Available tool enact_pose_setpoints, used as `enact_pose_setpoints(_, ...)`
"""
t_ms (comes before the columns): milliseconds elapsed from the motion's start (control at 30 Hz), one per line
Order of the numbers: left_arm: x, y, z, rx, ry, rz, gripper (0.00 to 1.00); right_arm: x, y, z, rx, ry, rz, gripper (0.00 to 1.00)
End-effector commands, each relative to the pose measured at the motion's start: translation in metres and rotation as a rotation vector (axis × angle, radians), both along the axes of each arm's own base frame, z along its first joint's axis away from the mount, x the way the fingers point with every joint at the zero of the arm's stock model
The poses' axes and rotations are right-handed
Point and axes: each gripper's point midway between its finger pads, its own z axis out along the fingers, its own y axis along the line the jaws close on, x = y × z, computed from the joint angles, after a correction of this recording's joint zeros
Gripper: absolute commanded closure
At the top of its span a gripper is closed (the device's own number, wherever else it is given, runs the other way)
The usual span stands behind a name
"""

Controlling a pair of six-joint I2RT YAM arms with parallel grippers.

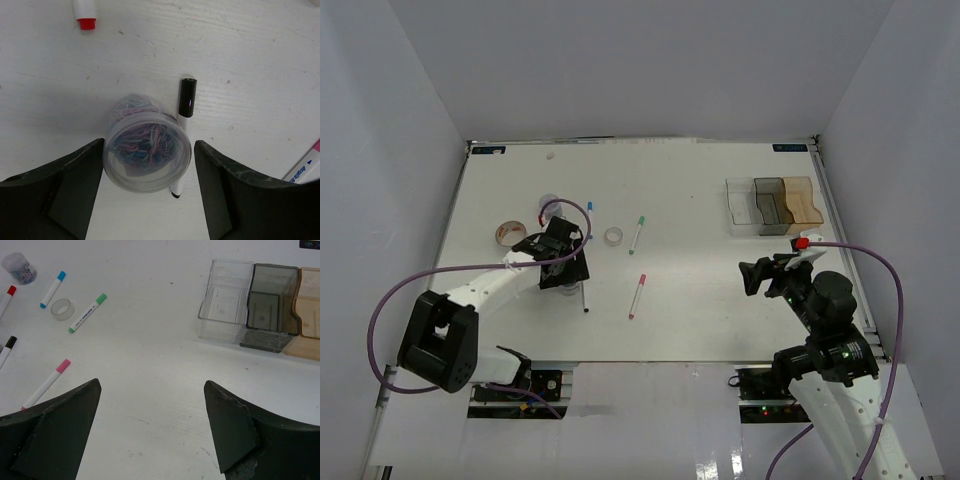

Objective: Sort the stationery into containers
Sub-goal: Pick up the stationery from the center of the board, then place the stationery at the center of the board.

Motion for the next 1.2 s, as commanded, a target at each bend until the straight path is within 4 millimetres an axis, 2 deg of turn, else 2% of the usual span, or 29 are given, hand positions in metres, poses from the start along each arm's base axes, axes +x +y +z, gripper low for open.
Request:
enact_pose_setpoints(0, 0.01, -0.008, 0.011, -0.014, -0.038, -0.005, 0.2, 0.002, 0.0, 0.013, 0.024, -0.052, -0.01, 0.1)
enact_pose_setpoints(67, 0.01, -0.009, 0.013, -0.01, -0.047, -0.008, 0.28, 0.002, 0.0, 0.013, 0.025, -0.055, -0.008, 0.1)
enact_pose_setpoints(167, 0.014, -0.011, 0.027, -0.019, -0.082, -0.013, 0.35, 0.001, 0.0, 0.014, 0.026, -0.06, -0.01, 0.1)
enact_pose_setpoints(300, 0.025, -0.024, 0.064, -0.068, -0.169, -0.047, 0.46, 0.001, 0.0, 0.014, 0.029, -0.063, -0.008, 0.1)
enact_pose_setpoints(367, 0.034, -0.042, 0.089, -0.111, -0.217, -0.094, 0.49, 0.001, 0.0, 0.014, 0.029, -0.063, -0.01, 0.1)
enact_pose_setpoints(433, 0.04, -0.06, 0.096, -0.137, -0.216, -0.147, 0.5, 0.001, 0.0, 0.015, 0.03, -0.066, -0.01, 0.1)
enact_pose_setpoints(467, 0.046, -0.078, 0.113, -0.16, -0.245, -0.187, 0.5, 0.001, 0.0, 0.015, 0.032, -0.067, -0.01, 0.1)
enact_pose_setpoints(533, 0.053, -0.098, 0.118, -0.159, -0.249, -0.233, 0.5, 0.001, 0.0, 0.015, 0.033, -0.067, -0.01, 0.1)
enact_pose_setpoints(567, 0.059, -0.122, 0.12, -0.156, -0.246, -0.283, 0.5, 0.0, 0.0, 0.016, 0.035, -0.071, -0.01, 0.1)
enact_pose_setpoints(633, 0.062, -0.152, 0.119, -0.148, -0.247, -0.339, 0.48, 0.002, -0.007, 0.015, 0.032, -0.073, -0.049, 0.1)
enact_pose_setpoints(667, 0.073, -0.172, 0.117, -0.137, -0.245, -0.367, 0.48, 0.002, -0.007, 0.016, 0.035, -0.079, -0.05, 0.1)
enact_pose_setpoints(733, 0.073, -0.202, 0.113, -0.132, -0.239, -0.43, 0.48, 0.001, -0.006, 0.016, 0.041, -0.08, -0.047, 0.1)
enact_pose_setpoints(767, 0.075, -0.217, 0.094, -0.11, -0.204, -0.459, 0.47, 0.001, -0.006, 0.016, 0.042, -0.08, -0.045, 0.1)
enact_pose_setpoints(800, 0.078, -0.237, 0.104, -0.136, -0.229, -0.489, 0.47, 0.001, -0.005, 0.014, 0.042, -0.068, -0.041, 0.1)
enact_pose_setpoints(900, 0.083, -0.271, 0.088, -0.135, -0.209, -0.542, 0.46, 0.002, -0.005, 0.013, 0.044, -0.061, -0.043, 0.1)
enact_pose_setpoints(1000, 0.087, -0.293, 0.068, -0.133, -0.186, -0.555, 0.44, 0.002, -0.005, 0.013, 0.04, -0.056, -0.045, 0.1)
enact_pose_setpoints(1167, 0.084, -0.315, 0.042, -0.138, -0.143, -0.58, 0.41, 0.003, -0.006, 0.011, 0.04, -0.048, -0.05, 0.1)
